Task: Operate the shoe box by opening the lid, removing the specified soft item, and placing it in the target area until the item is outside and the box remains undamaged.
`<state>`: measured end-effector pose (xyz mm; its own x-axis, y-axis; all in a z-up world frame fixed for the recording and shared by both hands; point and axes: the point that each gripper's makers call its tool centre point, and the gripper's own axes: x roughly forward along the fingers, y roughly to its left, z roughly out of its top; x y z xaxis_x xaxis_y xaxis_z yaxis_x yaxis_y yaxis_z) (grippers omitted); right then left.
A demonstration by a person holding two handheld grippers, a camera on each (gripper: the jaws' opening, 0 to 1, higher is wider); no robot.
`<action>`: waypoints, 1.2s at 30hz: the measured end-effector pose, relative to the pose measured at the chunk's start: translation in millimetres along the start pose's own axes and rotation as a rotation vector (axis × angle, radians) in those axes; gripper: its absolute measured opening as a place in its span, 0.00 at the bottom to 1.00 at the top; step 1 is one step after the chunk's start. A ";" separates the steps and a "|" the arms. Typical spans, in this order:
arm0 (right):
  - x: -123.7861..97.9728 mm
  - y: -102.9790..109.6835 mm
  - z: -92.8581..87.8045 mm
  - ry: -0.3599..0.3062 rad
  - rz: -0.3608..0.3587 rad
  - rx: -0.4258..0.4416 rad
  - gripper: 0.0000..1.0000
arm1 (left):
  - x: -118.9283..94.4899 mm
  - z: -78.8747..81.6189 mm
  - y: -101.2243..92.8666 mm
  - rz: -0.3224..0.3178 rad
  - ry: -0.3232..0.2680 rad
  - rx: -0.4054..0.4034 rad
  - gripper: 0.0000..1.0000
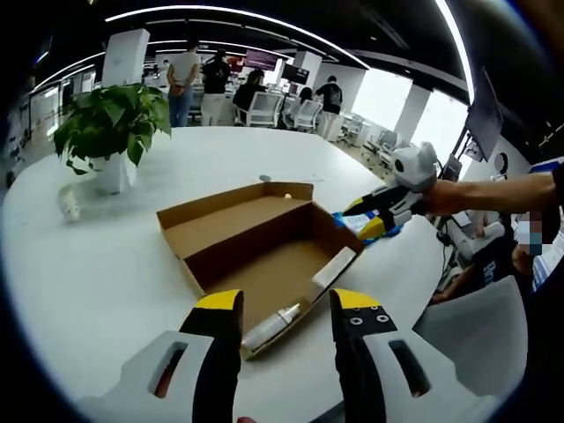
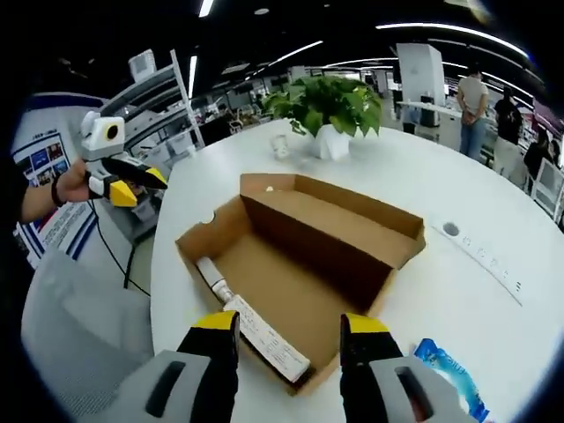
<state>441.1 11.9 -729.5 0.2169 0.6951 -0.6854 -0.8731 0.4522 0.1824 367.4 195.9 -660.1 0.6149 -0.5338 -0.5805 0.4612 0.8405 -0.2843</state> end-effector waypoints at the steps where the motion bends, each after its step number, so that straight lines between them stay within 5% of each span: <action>1: 2.9 1.0 -1.4 0.021 0.006 -0.021 0.43 | -2.1 -0.4 0.7 -0.006 -0.005 0.002 0.43; 9: 19.3 1.4 -13.3 0.163 0.045 -0.152 0.45 | -12.3 -6.9 5.0 -0.040 0.002 0.044 0.51; 20: 31.5 -2.1 -14.5 0.236 0.090 -0.195 0.49 | -24.4 -20.1 4.7 -0.047 0.011 0.040 0.53; 36: 60.6 6.2 -28.6 0.407 0.175 -0.367 0.50 | -29.9 -32.2 14.4 -0.030 0.027 0.022 0.53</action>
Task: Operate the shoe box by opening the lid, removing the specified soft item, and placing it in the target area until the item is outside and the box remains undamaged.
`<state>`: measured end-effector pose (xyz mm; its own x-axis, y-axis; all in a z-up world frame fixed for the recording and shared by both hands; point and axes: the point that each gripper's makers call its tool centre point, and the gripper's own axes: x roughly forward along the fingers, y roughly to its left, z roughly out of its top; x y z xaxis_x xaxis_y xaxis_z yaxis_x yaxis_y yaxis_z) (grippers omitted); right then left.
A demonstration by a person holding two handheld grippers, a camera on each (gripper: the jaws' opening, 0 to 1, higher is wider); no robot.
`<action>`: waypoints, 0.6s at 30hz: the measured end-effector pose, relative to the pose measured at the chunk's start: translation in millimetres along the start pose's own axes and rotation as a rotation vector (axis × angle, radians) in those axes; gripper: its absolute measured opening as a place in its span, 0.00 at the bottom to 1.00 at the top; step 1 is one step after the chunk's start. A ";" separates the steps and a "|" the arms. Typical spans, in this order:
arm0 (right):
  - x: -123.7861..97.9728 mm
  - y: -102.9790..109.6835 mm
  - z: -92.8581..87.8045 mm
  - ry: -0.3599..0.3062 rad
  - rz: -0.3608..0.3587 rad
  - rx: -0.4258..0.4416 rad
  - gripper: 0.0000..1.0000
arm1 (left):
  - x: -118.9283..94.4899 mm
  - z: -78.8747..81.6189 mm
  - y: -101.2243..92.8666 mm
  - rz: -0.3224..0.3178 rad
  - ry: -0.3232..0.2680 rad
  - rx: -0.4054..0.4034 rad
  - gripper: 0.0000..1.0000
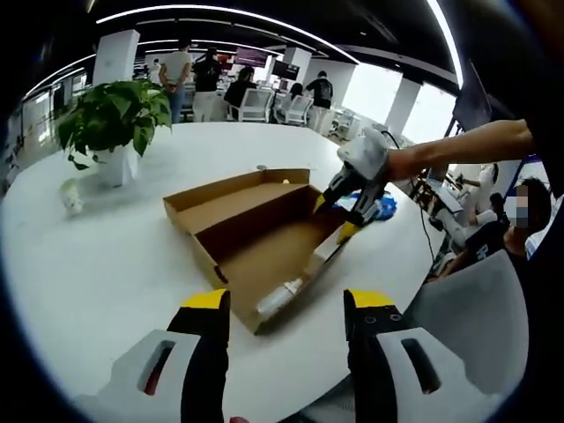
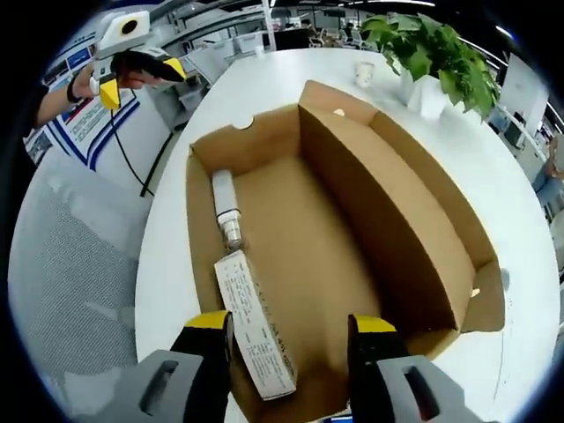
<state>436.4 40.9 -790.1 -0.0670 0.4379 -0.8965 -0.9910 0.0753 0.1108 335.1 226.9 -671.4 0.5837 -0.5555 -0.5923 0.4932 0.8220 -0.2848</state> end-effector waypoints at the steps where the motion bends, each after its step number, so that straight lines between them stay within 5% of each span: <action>1: 1.1 0.1 0.9 0.004 0.003 -0.004 0.50 | -0.3 0.1 3.4 0.002 -0.002 -0.003 0.53; 13: -2.7 -10.4 3.2 -0.024 -0.048 0.004 0.49 | 0.0 -9.4 7.9 0.012 0.006 -0.027 0.53; 18: -1.1 0.1 7.6 -0.031 -0.017 -0.030 0.49 | 1.3 -9.1 7.3 0.010 0.004 -0.028 0.52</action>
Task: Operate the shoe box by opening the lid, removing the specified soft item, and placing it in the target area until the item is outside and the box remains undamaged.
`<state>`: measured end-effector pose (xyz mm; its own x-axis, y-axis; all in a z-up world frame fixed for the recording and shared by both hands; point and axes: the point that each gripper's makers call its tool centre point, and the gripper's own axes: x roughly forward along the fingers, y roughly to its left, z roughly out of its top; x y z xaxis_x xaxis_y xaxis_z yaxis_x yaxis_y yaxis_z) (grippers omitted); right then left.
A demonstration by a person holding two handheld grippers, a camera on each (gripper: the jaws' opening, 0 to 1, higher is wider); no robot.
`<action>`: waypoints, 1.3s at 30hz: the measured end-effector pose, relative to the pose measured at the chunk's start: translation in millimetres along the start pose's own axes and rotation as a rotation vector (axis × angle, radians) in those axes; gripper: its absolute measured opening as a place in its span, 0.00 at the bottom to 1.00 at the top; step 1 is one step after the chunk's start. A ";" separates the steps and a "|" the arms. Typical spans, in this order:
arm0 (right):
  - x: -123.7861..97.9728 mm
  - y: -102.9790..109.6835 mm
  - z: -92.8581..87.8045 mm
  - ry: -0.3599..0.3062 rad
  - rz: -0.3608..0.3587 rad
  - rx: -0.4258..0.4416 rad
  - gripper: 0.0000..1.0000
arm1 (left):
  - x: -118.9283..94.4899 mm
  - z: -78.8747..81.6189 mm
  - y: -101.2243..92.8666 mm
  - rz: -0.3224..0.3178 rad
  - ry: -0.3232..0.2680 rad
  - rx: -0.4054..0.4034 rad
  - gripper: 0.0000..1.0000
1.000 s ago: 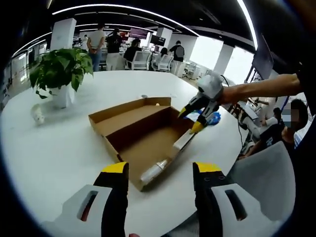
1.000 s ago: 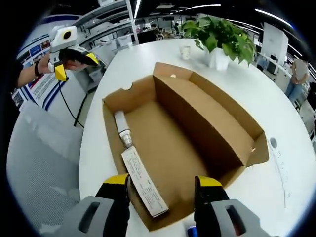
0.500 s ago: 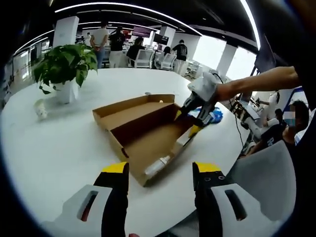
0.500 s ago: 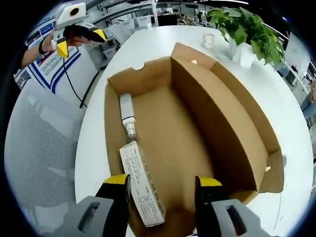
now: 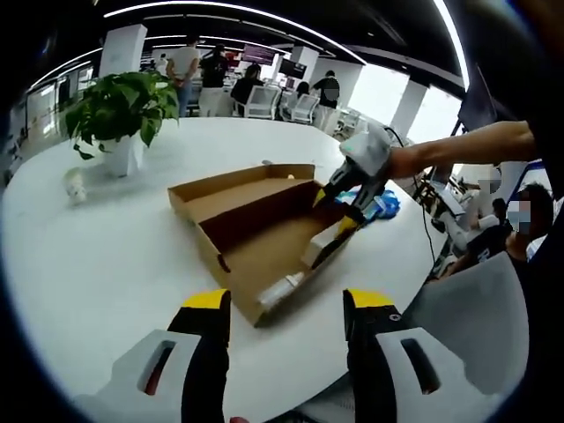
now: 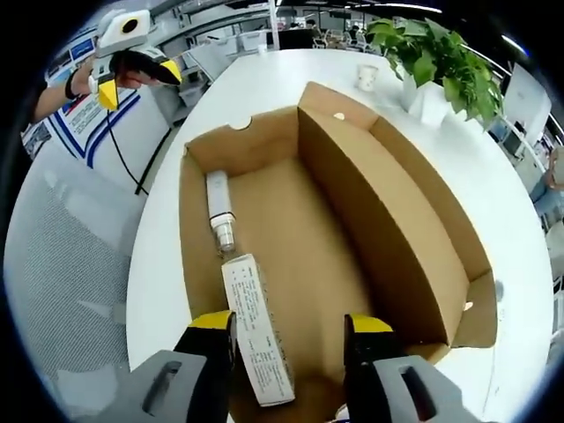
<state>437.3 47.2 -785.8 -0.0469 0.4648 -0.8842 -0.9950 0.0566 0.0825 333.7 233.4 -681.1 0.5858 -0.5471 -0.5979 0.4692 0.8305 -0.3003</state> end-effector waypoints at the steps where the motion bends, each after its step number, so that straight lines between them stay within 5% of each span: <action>1: 1.0 3.4 3.3 -0.011 0.013 -0.001 0.49 | 0.2 -0.1 -0.5 -0.001 0.000 0.000 0.52; 8: 15.0 7.0 4.9 0.060 0.010 -0.089 0.45 | 1.6 0.7 -3.3 -0.006 0.002 0.004 0.53; 11: 21.0 -0.6 -8.3 0.145 0.000 -0.170 0.45 | 0.8 2.1 -2.4 -0.007 -0.002 0.001 0.53; 17: 24.4 -5.2 -11.2 0.175 0.008 -0.188 0.44 | -1.7 2.7 0.2 0.001 -0.006 -0.004 0.53; 22: 29.4 -7.4 -28.5 0.263 -0.007 -0.234 0.40 | -1.7 1.9 0.2 0.003 -0.007 -0.006 0.52; 27: 38.9 -6.6 -32.1 0.277 -0.010 -0.228 0.33 | -0.9 2.1 -1.2 0.003 -0.009 -0.011 0.52; 31: 38.4 0.9 -35.3 0.293 0.036 -0.217 0.18 | -0.3 2.3 -0.6 0.003 -0.011 -0.014 0.52; 39: 36.1 3.1 -32.3 0.267 0.006 -0.211 0.17 | 4.8 1.0 -2.5 -0.011 -0.002 -0.013 0.52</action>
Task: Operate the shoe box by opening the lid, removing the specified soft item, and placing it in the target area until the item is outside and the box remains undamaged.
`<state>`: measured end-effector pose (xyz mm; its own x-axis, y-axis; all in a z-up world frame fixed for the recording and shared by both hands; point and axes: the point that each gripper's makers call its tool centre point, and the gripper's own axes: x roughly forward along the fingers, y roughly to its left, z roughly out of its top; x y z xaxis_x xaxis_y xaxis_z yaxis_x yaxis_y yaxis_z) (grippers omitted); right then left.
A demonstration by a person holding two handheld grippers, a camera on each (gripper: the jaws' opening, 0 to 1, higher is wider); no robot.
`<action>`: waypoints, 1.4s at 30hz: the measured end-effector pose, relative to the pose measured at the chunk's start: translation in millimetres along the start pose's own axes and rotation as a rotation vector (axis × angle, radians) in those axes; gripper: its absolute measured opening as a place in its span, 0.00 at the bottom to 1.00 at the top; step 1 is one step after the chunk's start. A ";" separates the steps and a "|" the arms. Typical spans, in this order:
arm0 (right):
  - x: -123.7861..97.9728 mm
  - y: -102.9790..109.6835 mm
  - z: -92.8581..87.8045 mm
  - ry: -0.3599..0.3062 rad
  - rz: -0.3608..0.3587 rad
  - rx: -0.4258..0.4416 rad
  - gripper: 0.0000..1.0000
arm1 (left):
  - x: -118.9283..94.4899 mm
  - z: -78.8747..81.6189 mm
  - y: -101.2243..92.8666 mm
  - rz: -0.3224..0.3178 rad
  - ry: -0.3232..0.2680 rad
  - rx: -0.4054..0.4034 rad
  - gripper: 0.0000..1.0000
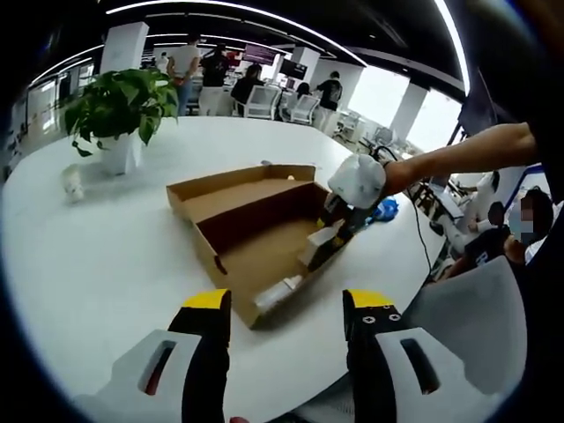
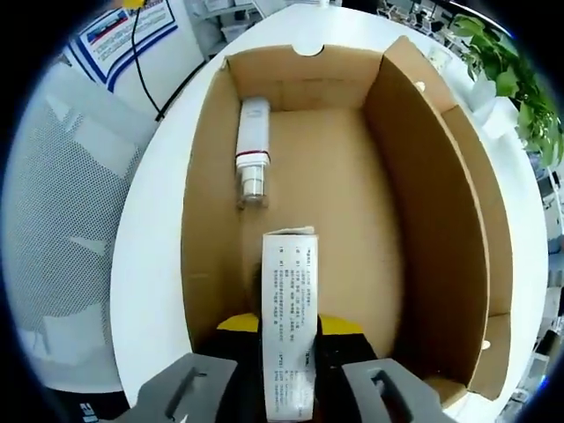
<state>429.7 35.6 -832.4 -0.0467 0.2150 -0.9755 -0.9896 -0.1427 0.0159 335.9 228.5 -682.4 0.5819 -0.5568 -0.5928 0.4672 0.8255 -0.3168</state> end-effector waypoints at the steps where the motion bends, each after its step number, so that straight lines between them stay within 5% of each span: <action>1: -1.7 -0.8 0.8 -0.007 -0.005 0.012 0.17 | 0.3 0.2 -0.5 -0.001 0.000 0.001 0.52; 17: -36.4 -11.1 18.5 -0.076 -0.059 0.053 0.17 | -0.6 5.2 -6.5 -0.010 -0.010 -0.002 0.52; 29: -89.9 -15.4 41.8 -0.128 -0.106 0.020 0.17 | 4.6 13.3 -24.0 -0.027 -0.023 0.013 0.52; 42: -126.4 -7.3 13.5 -0.116 -0.152 0.004 0.17 | 20.4 32.8 -57.4 -0.076 -0.029 0.054 0.52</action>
<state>441.0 22.6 -706.2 0.0882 0.3437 -0.9349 -0.9871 -0.0959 -0.1283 342.8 166.8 -652.1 0.5620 -0.6209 -0.5465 0.5454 0.7749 -0.3196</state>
